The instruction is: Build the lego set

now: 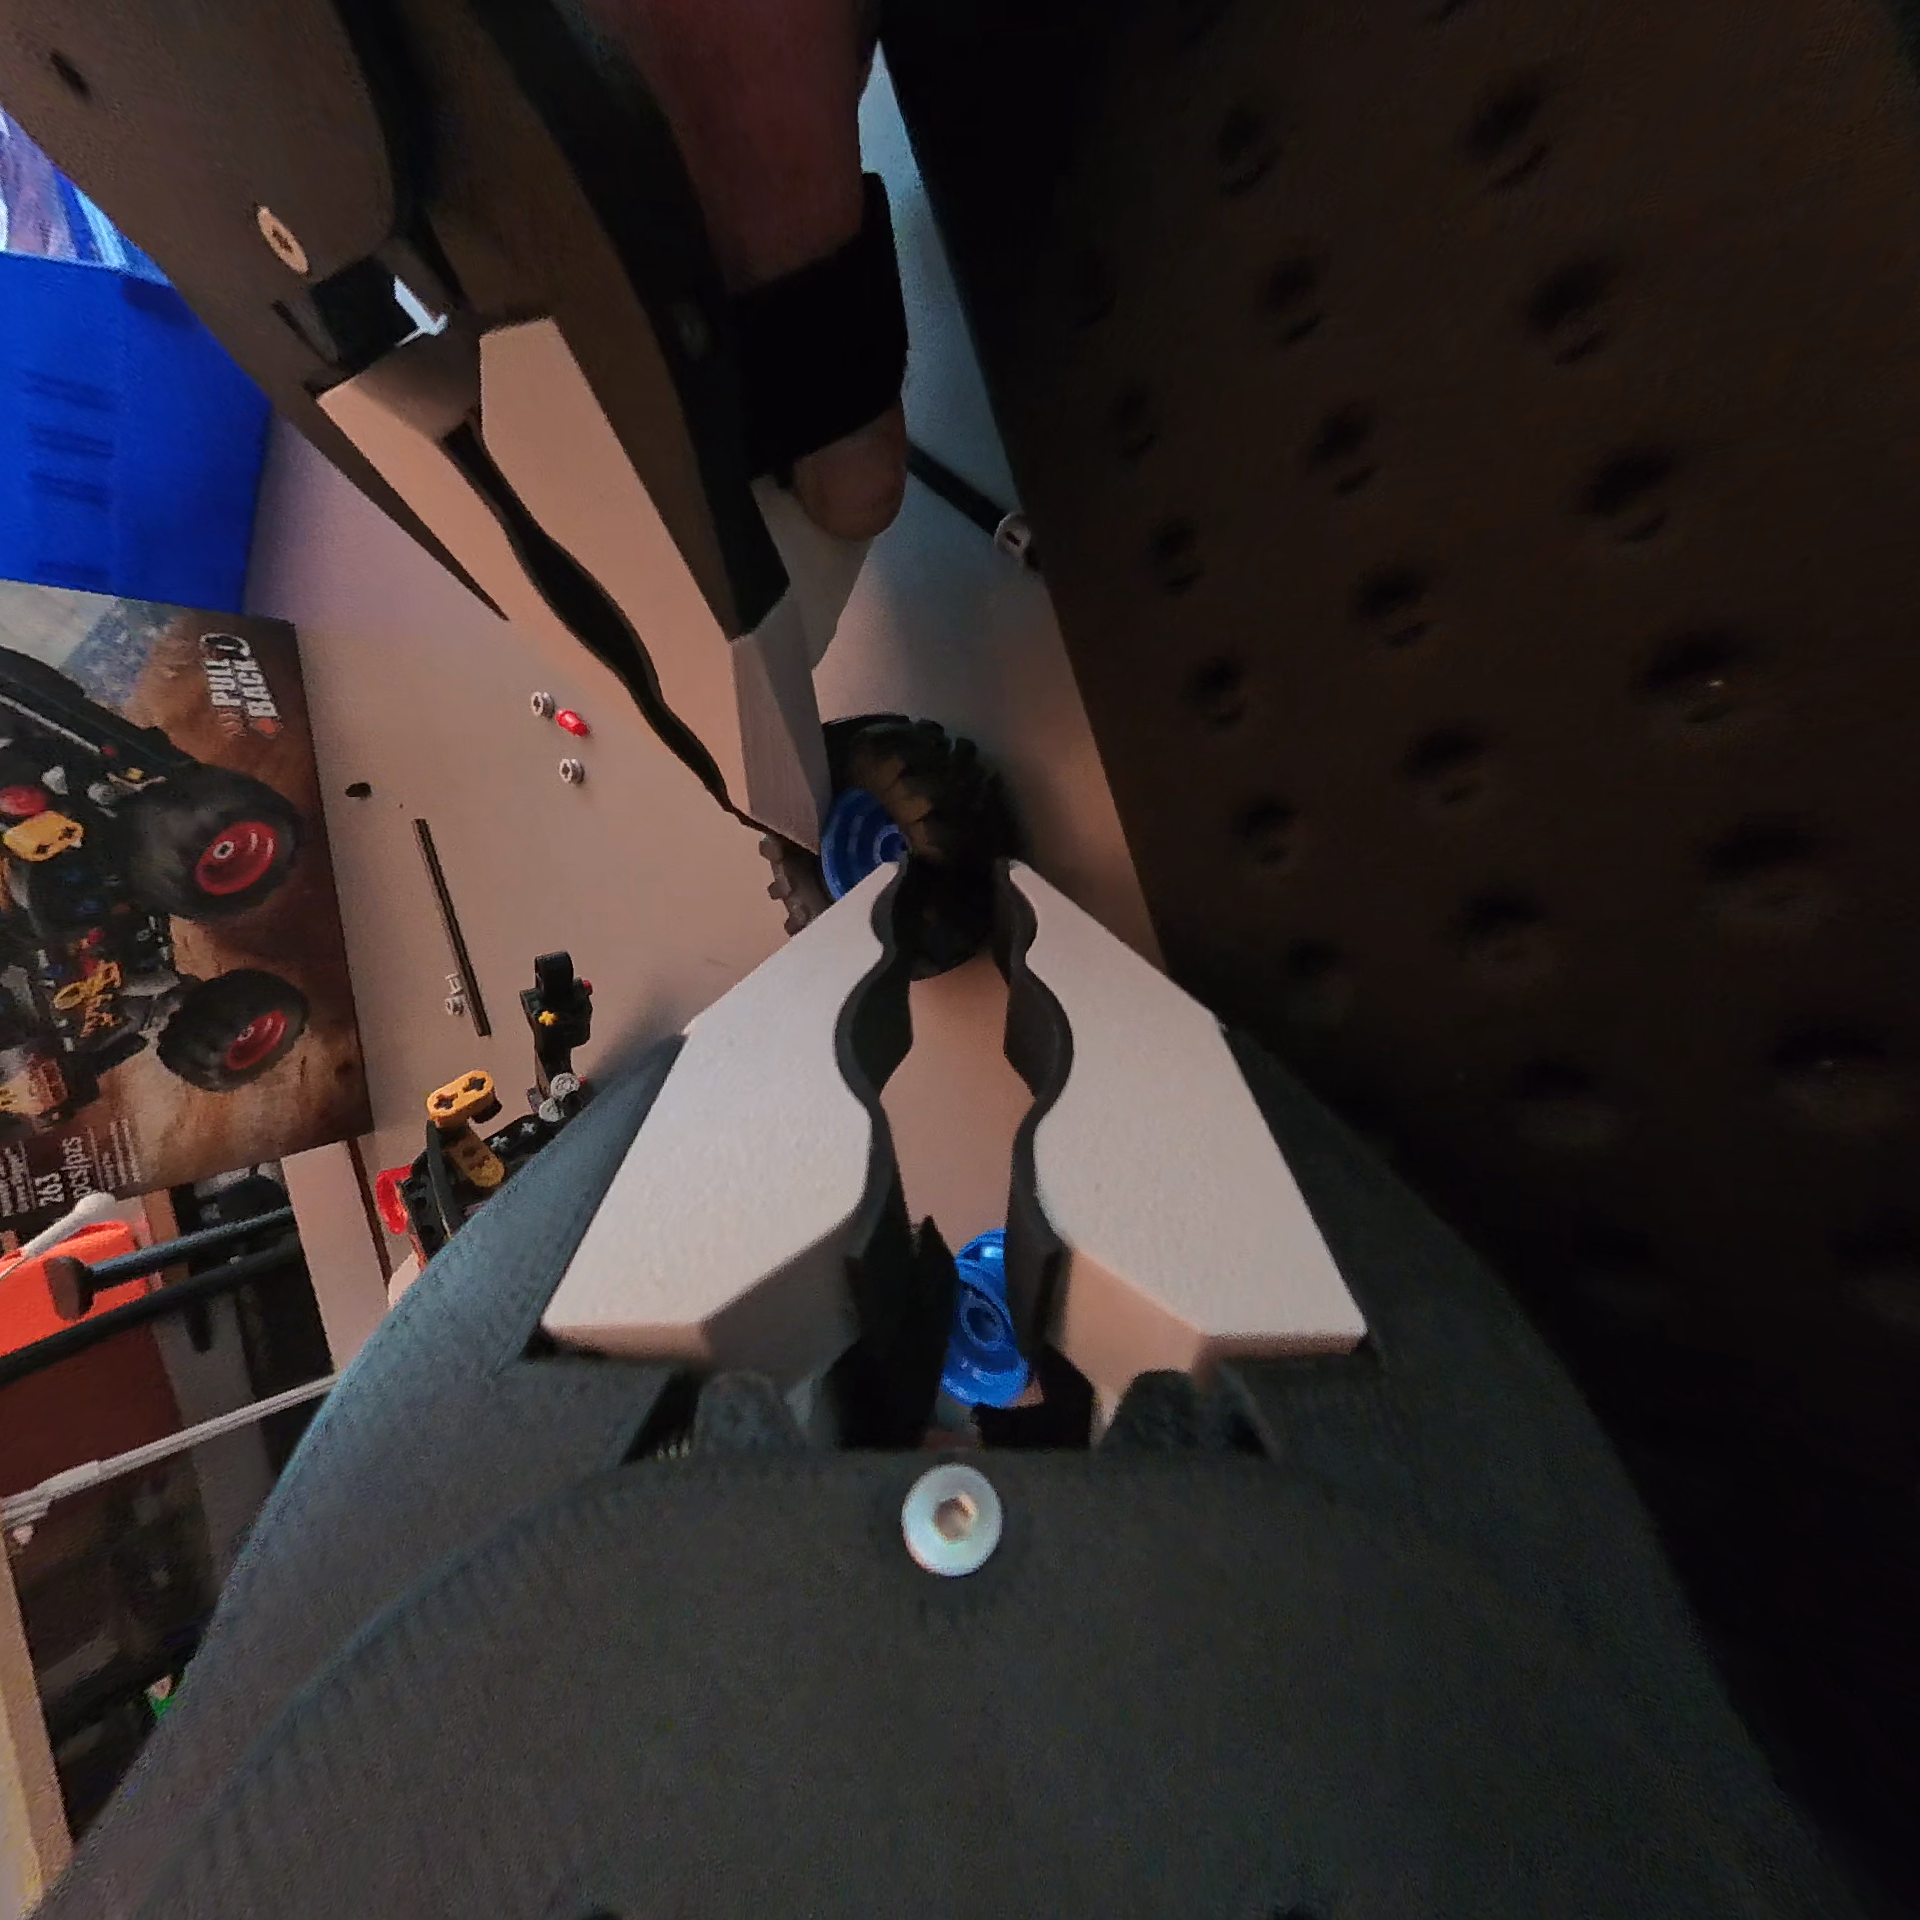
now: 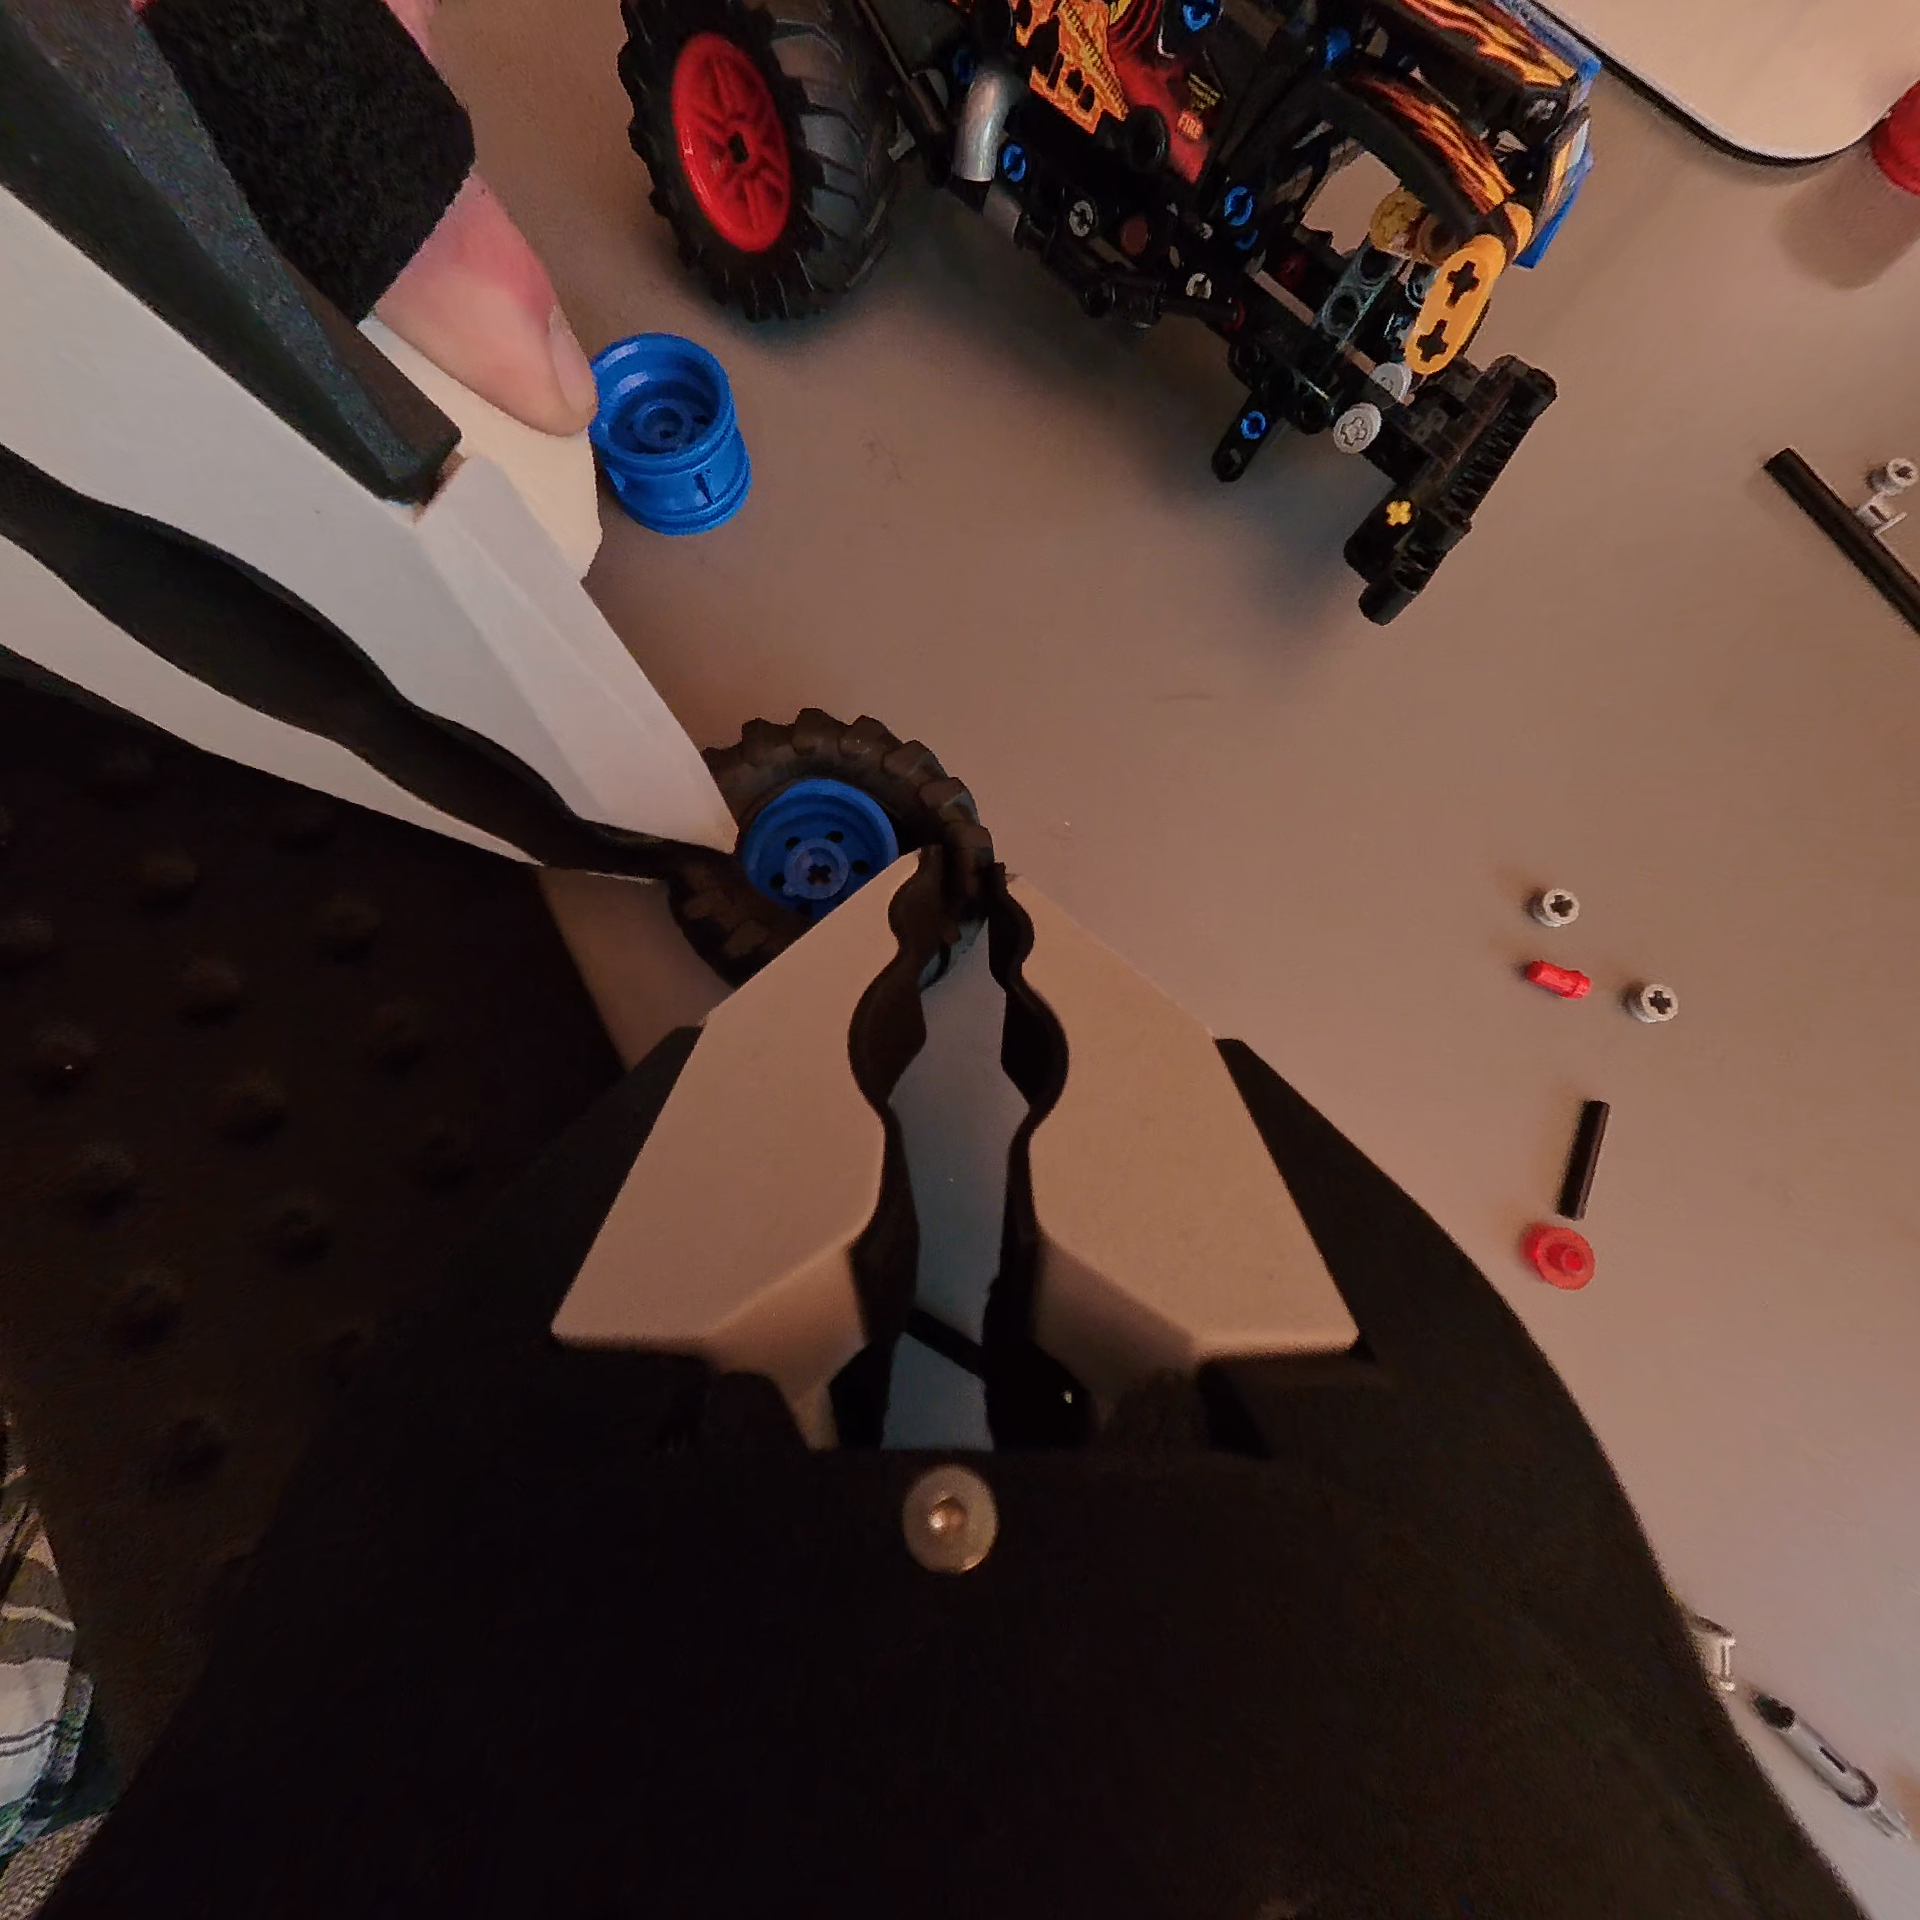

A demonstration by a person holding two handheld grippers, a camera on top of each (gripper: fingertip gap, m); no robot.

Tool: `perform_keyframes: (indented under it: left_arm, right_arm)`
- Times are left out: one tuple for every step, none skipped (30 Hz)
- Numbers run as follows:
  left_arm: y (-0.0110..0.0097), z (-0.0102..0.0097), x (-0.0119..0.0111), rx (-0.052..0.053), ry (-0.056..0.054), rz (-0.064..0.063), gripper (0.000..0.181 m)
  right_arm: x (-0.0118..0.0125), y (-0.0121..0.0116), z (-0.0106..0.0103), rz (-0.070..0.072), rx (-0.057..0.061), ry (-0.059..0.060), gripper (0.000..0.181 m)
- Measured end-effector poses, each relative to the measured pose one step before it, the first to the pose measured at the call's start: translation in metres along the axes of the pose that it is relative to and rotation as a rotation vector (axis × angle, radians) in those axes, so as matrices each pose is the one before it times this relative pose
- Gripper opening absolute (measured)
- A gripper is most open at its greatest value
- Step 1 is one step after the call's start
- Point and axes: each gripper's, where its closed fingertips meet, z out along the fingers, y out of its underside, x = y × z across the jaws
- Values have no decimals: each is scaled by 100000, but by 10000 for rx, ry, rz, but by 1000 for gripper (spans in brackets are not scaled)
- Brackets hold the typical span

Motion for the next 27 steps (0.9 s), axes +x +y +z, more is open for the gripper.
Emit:
perform_keyframes:
  left_arm:
    - [-101, -14, 110, 17, 41, 4, 13]
    - [-88, -5, 99, 15, 4, 66, 12]
    - [-77, -32, 36, 30, 154, -159, 12]
    - [16, -41, 110, 5, 168, -33, 12]
    - [10, -5, 69, -17, 82, 139, 12]
    - [-44, -2, 101, 21, 32, 143, 12]
    - [-26, -10, 82, 55, 34, 56, 12]
    - [-3, 18, 73, 14, 34, 10, 12]
    - [15, -3, 56, -69, -19, 111, 12]
    - [19, -35, 52, -79, -41, 97, 12]
    - [39, -37, 35, -28, -80, 0, 13]
    - [70, -43, 12, -30, -63, 1, 13]
    - [98, -61, 40, 21, -50, -4, 13]
    - [83, -44, 54, 62, -19, -120, 13]
    - [45, -54, 41, 19, -61, 88, 13]
    - [40, -84, 138, -72, -53, 161, 13]
    - [-54, -24, 64, -117, -23, 159, 13]
    - [-21, -58, 111, -61, 35, 165, 13]
    - [-31, -60, 106, 8, 160, 58, 12]
    - [-51, -20, 76, -12, 98, 125, 13]
    - [-122, 14, 61, -33, 47, 56, 12]
    - [-139, -13, 128, -15, 49, 31, 12]
    - [-68, -6, 50, -82, 52, -18, 12]
    - [-52, 4, 35, -69, 75, -24, 12]
    - [-43, -9, -6, -19, 41, 18, 12]
    - [-57, -3, 24, 64, 56, -148, 12]
    - [-58, 0, 8, 168, 58, -278, 12]
  right_arm:
    - [-32, -16, 14, -8, 21, -13, 8]
    - [-25, -14, 41, -26, -1, -9, 8]
    - [-22, -23, 44, -58, -15, 6, 8]
    - [-45, -25, 40, -50, -9, 1, 8]
    - [-38, -27, 12, -23, -2, -11, 8]
    - [-40, -15, 17, -4, 15, -23, 8]
    - [-36, -7, 13, -13, 29, -18, 8]
    - [-19, -8, -9, -30, 20, 0, 8]
    - [-28, -3, 1, -20, 2, -16, 8]
    - [-43, -12, 10, -14, 4, -38, 8]
    - [-38, -11, 1, -27, 12, -27, 8]
    - [-39, -31, 11, -38, 6, -19, 8]
    - [-80, -6, -11, -35, -3, -33, 8]
    - [-96, -2, -14, -52, -8, -24, 8]
    - [-112, -14, -9, -61, -20, -27, 8]
    - [-117, -16, 8, -48, -37, -53, 8]
    - [-90, -26, 39, -48, -44, -57, 8]
    - [-108, -42, 58, -30, -27, -68, 8]
    - [-124, -33, 37, -5, -6, -101, 8]
    - [-65, -5, -1, -14, -31, -71, 8]
    - [-78, -7, 12, -20, -73, -51, 8]
    - [-94, -17, 34, -23, -118, -63, 8]
    - [-69, -25, 43, -62, -169, -72, 8]
    - [-31, -34, 70, -91, -218, -68, 8]
    - [-52, -8, -3, -123, -265, 4, 8]
    - [-35, -22, 22, -120, -252, 65, 8]
    - [-10, -48, 49, -91, -164, 55, 7]
